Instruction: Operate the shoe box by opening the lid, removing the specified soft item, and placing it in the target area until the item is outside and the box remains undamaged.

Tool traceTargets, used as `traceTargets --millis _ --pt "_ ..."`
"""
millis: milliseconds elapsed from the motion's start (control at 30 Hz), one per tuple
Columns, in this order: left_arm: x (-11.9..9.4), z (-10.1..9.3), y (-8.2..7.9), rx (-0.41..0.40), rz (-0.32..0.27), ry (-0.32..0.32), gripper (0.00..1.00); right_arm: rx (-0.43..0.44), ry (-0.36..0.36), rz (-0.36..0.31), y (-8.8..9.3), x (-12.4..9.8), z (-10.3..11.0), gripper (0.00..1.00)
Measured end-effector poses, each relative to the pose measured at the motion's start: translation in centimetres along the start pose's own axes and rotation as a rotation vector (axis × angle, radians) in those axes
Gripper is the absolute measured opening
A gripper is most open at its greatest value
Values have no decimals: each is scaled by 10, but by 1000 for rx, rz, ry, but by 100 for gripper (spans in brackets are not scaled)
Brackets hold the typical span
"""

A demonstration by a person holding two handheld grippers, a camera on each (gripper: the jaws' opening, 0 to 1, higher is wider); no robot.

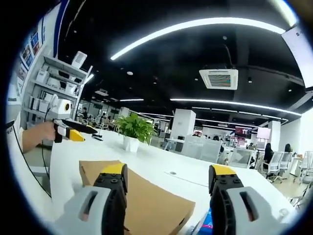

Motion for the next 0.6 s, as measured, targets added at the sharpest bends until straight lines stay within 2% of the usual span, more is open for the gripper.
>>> traceTargets --millis 600 --pt "0 2 1 4 4 -8 67 -5 5 11 3 0 0 65"
Point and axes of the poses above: the point that each gripper's makers call its tool centre point, and the gripper's own axes: x roughly forward along the fingers, z roughly to its left, y roughly out of its underside, the point moved 5 cm from there along -x, roughly backward along the fingers, and after that the axes turned 10 degrees about z, right-handed, at the moved point
